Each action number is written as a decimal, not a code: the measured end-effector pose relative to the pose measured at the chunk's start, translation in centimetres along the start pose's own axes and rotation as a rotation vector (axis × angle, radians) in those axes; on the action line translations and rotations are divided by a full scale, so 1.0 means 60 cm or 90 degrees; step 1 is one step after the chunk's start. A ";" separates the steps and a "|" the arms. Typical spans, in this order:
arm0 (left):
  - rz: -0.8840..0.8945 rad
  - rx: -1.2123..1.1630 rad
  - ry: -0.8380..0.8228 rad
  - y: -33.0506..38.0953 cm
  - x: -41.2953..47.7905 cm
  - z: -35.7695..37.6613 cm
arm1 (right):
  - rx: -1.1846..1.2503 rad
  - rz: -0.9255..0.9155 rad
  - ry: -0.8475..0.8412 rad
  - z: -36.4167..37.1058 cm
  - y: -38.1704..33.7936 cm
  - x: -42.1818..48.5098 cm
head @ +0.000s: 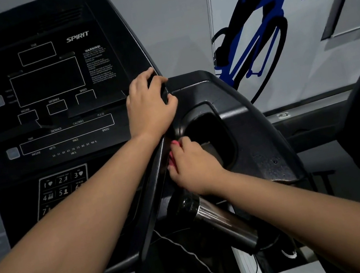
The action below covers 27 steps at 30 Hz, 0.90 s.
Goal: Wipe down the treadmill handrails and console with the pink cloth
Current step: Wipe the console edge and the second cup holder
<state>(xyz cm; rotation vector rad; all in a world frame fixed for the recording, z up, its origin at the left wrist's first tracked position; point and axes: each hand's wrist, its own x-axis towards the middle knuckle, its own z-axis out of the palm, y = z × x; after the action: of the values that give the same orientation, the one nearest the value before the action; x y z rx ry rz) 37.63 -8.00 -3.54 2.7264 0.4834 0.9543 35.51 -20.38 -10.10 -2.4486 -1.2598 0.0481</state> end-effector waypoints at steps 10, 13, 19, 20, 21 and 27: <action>-0.004 -0.018 -0.020 0.000 -0.006 -0.003 | -0.109 -0.227 0.042 -0.019 0.114 -0.106; -0.009 -0.016 -0.020 0.002 -0.006 -0.003 | -0.122 -0.116 0.089 -0.021 0.130 -0.105; -0.012 -0.015 -0.013 0.005 -0.006 -0.004 | -0.114 -0.115 0.154 0.001 0.058 -0.088; -0.011 -0.019 -0.013 0.005 -0.007 -0.004 | -0.105 -0.127 0.152 0.003 0.054 -0.089; -0.012 -0.024 -0.014 0.005 -0.007 -0.005 | -0.090 -0.139 0.152 0.004 0.055 -0.090; -0.025 -0.042 -0.019 0.005 -0.008 -0.008 | -0.085 -0.112 0.130 -0.019 0.134 -0.129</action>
<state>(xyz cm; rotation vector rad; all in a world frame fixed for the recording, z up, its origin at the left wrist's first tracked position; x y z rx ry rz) 37.03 -8.41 -3.34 2.6586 0.4888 0.9016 37.35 -31.06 -12.99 -2.3691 -1.4179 -0.3349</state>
